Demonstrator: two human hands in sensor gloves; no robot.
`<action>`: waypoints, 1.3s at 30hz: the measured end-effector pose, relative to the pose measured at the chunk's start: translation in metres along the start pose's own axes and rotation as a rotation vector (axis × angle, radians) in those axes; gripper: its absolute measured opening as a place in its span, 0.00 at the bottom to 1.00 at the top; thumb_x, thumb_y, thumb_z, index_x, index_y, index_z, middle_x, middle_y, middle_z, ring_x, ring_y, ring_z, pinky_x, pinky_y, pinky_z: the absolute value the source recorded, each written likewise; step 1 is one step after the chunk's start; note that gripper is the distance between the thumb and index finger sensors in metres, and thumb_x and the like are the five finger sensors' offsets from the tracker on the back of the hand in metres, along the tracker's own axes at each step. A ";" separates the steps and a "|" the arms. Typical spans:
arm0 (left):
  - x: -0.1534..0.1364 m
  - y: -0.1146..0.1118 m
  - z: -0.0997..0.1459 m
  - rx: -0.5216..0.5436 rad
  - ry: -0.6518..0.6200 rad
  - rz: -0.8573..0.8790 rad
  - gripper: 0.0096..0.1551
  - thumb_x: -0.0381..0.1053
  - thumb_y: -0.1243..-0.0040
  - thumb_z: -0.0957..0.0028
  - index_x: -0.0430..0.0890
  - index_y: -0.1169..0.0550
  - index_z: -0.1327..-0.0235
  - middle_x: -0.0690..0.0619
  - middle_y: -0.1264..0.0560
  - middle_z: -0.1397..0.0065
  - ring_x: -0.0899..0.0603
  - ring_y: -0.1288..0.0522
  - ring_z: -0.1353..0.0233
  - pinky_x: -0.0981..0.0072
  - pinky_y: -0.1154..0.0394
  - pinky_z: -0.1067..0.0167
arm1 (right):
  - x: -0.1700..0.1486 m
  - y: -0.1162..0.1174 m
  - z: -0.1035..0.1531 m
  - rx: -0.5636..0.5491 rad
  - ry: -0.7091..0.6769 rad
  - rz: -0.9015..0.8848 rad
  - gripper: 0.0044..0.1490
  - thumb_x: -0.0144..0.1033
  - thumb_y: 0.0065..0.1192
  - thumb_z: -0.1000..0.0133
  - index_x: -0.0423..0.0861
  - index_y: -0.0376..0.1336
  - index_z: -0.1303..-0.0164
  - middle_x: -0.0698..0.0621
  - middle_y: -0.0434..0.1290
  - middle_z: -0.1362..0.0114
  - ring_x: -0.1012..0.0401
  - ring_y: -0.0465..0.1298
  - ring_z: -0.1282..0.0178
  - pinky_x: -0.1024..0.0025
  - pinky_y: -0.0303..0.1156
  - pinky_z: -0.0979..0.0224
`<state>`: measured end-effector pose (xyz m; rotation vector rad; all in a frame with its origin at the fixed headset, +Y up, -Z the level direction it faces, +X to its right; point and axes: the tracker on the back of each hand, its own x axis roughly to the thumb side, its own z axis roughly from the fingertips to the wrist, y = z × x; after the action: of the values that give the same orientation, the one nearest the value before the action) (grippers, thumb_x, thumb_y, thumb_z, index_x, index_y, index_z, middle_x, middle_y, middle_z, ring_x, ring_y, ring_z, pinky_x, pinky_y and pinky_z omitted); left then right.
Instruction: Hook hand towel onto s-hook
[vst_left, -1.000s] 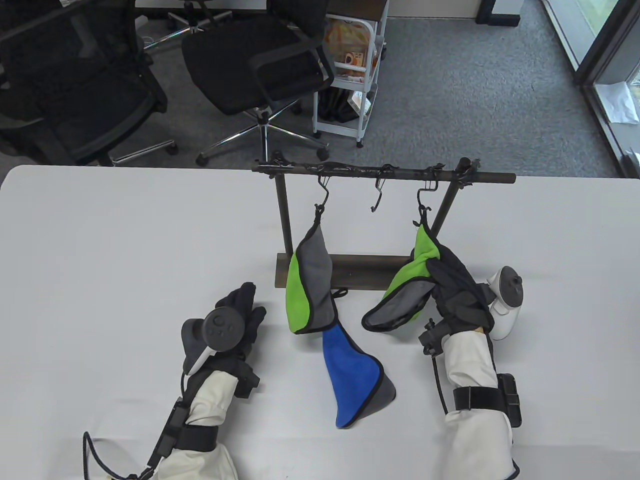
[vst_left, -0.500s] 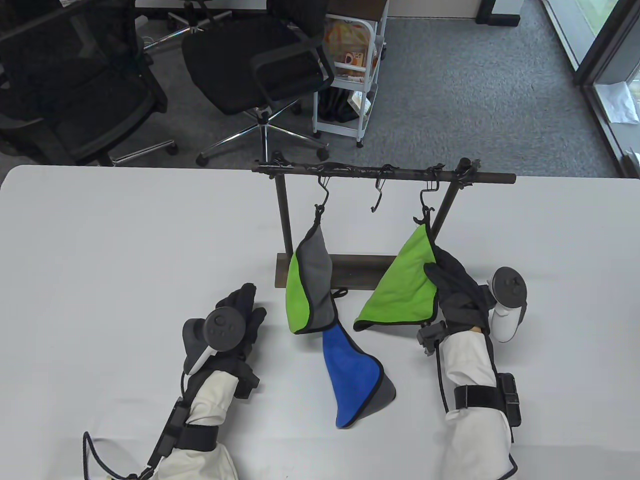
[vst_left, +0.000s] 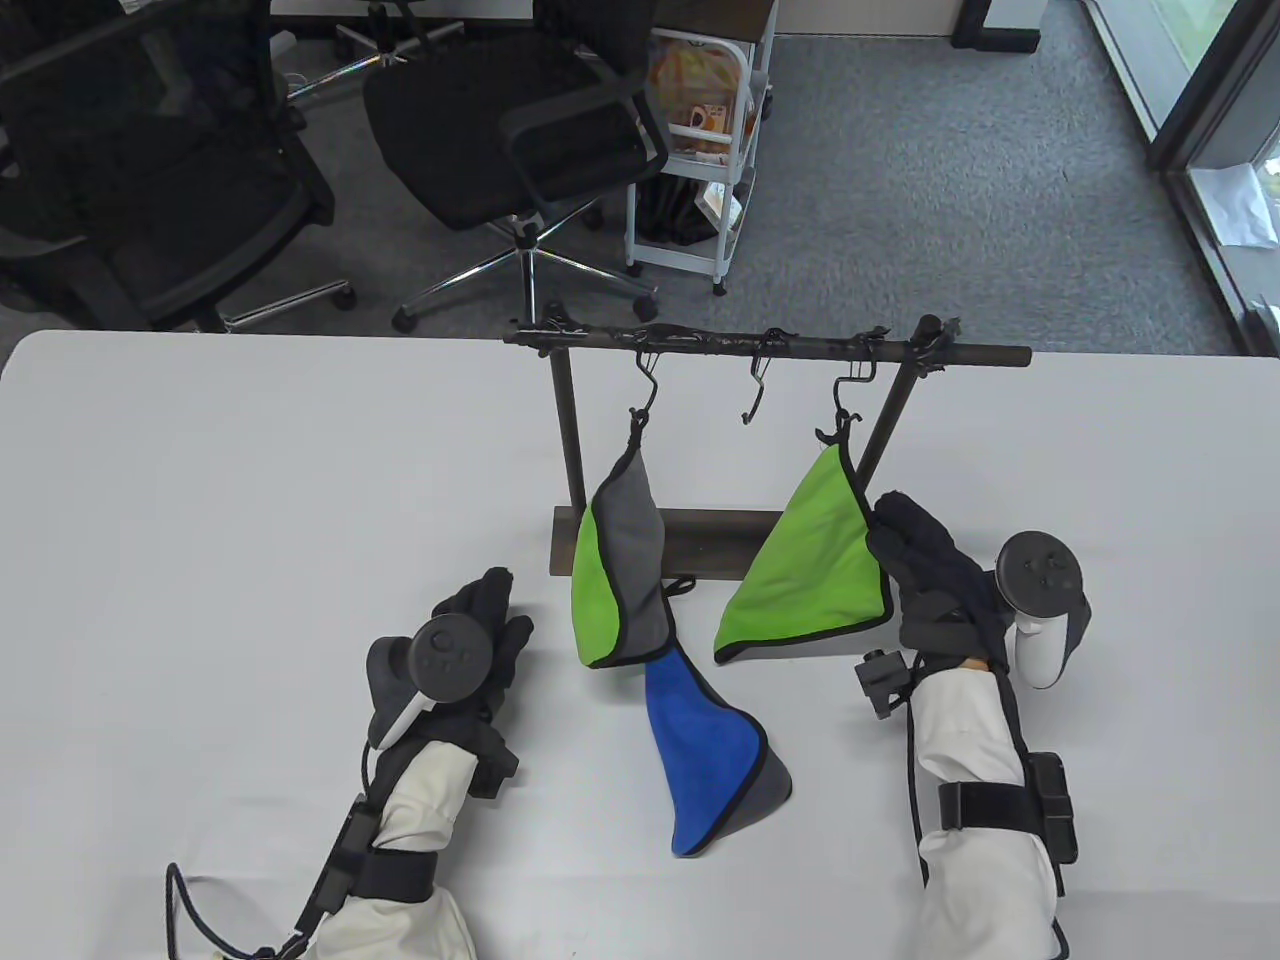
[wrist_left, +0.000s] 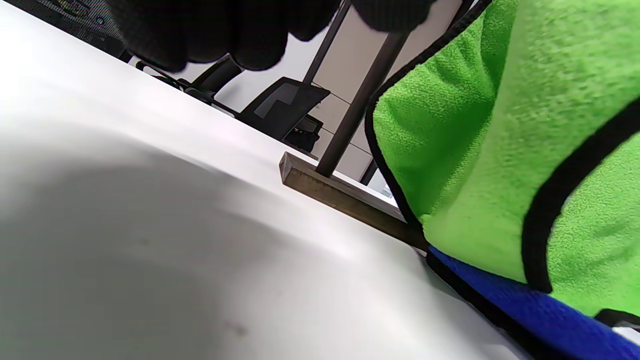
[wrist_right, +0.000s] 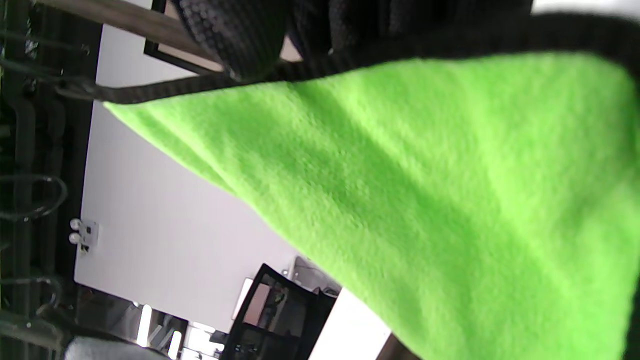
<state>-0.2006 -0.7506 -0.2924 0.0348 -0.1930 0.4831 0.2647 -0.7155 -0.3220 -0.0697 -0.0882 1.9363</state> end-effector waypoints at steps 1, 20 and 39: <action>0.000 0.000 0.000 0.000 0.000 -0.001 0.37 0.52 0.50 0.40 0.38 0.36 0.20 0.36 0.32 0.22 0.27 0.33 0.26 0.46 0.26 0.34 | 0.005 -0.002 0.002 -0.007 -0.008 0.034 0.37 0.34 0.57 0.37 0.34 0.52 0.20 0.30 0.61 0.24 0.37 0.63 0.26 0.35 0.57 0.26; 0.002 -0.002 0.000 -0.003 -0.018 -0.003 0.37 0.52 0.50 0.40 0.38 0.36 0.20 0.36 0.32 0.22 0.26 0.33 0.26 0.46 0.26 0.34 | -0.003 0.001 0.038 -0.214 -0.212 0.139 0.32 0.32 0.56 0.38 0.36 0.59 0.25 0.32 0.67 0.28 0.39 0.68 0.30 0.37 0.61 0.28; 0.035 -0.021 -0.007 -0.177 -0.055 -0.078 0.29 0.52 0.43 0.43 0.39 0.21 0.33 0.42 0.17 0.37 0.43 0.16 0.48 0.68 0.16 0.60 | -0.036 0.010 0.047 -0.196 -0.151 0.080 0.31 0.32 0.56 0.38 0.35 0.60 0.25 0.32 0.68 0.29 0.38 0.68 0.31 0.36 0.61 0.29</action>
<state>-0.1590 -0.7523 -0.2921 -0.1168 -0.2864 0.3863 0.2641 -0.7536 -0.2759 -0.0578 -0.3815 2.0063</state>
